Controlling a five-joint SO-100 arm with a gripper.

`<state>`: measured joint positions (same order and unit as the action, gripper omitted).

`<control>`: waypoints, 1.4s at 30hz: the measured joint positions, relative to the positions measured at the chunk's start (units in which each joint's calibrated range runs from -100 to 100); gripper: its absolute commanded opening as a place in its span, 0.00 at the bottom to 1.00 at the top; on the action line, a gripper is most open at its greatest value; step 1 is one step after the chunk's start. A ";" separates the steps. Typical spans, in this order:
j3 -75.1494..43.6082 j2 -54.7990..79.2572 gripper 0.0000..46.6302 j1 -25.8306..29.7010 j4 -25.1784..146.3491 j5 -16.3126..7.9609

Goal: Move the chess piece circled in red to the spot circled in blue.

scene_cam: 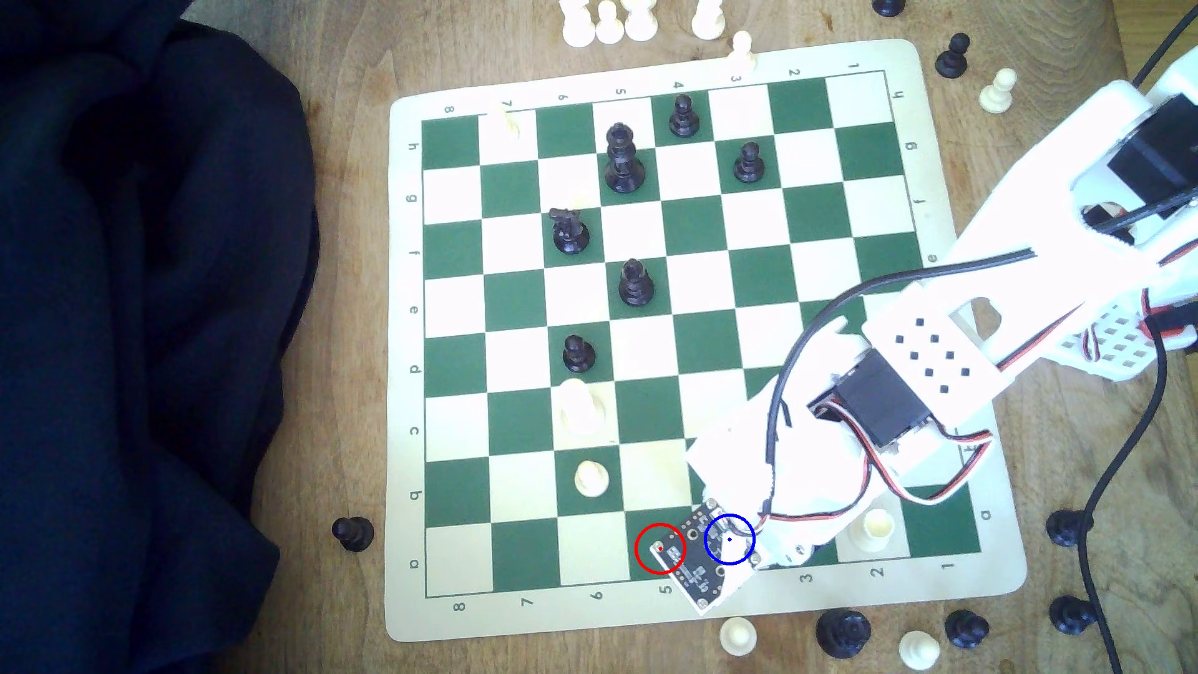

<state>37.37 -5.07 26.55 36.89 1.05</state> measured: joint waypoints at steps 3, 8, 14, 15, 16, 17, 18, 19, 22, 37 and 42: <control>0.00 0.25 0.08 0.00 0.00 0.00; 0.00 0.25 0.36 0.00 0.00 0.05; 0.00 0.34 0.43 0.00 0.00 0.05; 0.00 0.34 0.44 0.00 0.00 0.00; 0.00 0.34 0.44 0.00 0.00 -0.15; 0.00 0.34 0.45 0.00 0.32 -0.24; 0.00 0.34 0.45 -0.07 0.64 -0.34; 0.27 0.25 0.45 -0.22 0.72 -0.34; 1.81 -0.59 0.45 -1.40 0.96 -0.34; 9.67 -20.36 0.46 -2.58 11.55 -1.56; 15.36 -33.01 0.46 -3.32 17.37 -2.34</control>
<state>52.73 -38.08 23.23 54.26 -1.29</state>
